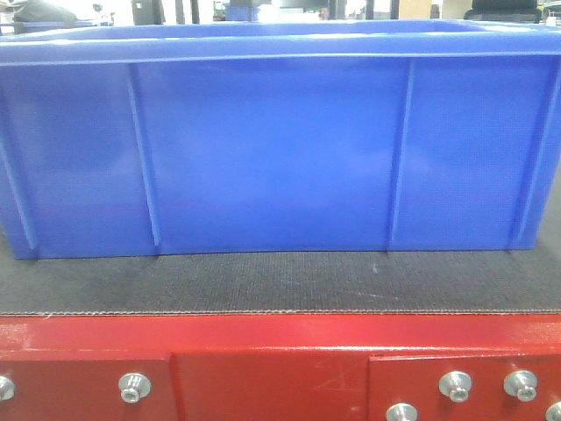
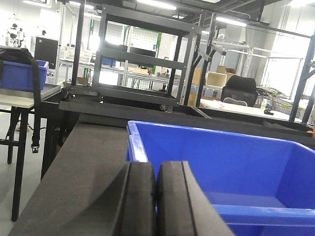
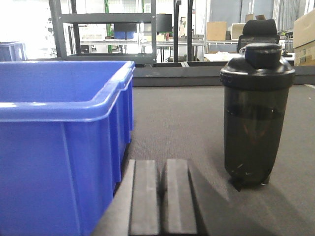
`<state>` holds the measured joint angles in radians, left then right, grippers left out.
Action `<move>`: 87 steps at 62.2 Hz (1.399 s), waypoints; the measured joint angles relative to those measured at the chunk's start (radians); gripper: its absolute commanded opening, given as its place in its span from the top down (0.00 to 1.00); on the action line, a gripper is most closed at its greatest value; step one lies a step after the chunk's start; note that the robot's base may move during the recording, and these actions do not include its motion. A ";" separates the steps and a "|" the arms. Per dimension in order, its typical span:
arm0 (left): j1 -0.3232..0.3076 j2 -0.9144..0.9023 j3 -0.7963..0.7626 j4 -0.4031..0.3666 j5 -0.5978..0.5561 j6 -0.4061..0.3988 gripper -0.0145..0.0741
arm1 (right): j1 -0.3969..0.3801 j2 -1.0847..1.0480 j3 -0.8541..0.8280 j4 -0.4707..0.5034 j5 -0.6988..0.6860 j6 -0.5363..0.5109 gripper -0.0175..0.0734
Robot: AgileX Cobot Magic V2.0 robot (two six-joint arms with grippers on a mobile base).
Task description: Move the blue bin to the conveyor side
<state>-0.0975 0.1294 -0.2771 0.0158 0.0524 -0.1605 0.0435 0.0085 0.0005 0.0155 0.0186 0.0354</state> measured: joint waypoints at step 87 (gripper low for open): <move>0.179 -0.124 0.275 -0.021 0.001 0.118 0.85 | 0.000 0.000 0.000 0.000 -0.004 0.000 0.89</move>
<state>0.0815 0.0050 -0.0022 -0.0055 0.0536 -0.0421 0.0435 0.0085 0.0005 0.0155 0.0144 0.0354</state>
